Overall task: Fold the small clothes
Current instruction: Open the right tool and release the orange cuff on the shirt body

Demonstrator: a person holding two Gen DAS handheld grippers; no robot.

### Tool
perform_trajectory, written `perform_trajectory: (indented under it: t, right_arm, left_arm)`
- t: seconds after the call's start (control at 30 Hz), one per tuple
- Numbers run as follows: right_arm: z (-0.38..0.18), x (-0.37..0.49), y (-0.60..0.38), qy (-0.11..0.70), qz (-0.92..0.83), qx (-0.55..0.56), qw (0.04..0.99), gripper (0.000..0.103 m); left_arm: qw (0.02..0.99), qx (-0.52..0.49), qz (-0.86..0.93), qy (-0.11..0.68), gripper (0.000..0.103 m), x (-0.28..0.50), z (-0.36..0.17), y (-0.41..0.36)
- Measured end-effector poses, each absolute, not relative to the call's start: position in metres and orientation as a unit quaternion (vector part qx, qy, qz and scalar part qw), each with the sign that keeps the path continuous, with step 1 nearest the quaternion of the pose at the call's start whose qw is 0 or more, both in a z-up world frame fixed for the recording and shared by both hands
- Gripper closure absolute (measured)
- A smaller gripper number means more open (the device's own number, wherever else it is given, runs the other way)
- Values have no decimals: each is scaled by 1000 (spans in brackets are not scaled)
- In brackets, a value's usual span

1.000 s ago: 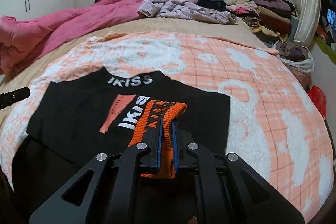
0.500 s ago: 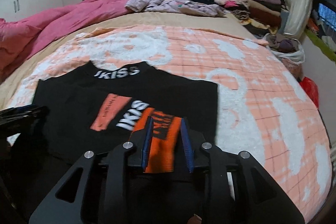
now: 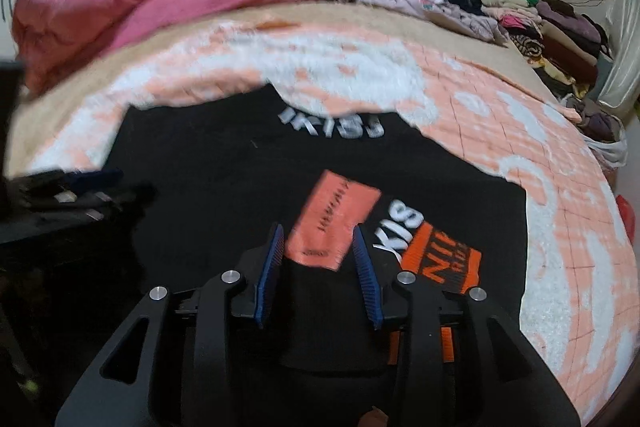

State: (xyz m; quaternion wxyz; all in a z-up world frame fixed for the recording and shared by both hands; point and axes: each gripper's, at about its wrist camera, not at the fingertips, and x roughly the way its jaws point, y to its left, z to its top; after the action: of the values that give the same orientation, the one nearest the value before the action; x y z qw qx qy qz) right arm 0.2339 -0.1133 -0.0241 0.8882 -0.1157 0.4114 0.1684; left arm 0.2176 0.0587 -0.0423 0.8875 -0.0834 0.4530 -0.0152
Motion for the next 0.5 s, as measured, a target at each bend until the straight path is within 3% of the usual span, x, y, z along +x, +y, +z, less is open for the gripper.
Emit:
perform_trajectory:
  t: [0.37, 0.5]
  right_arm:
    - [-46, 243, -137, 437, 150, -60, 885, 71]
    - [-39, 239, -138, 435, 153, -56, 886, 67]
  left_arm:
    - [887, -84, -19, 454, 51, 218, -43, 58]
    - [888, -80, -18, 452, 51, 217, -43, 57]
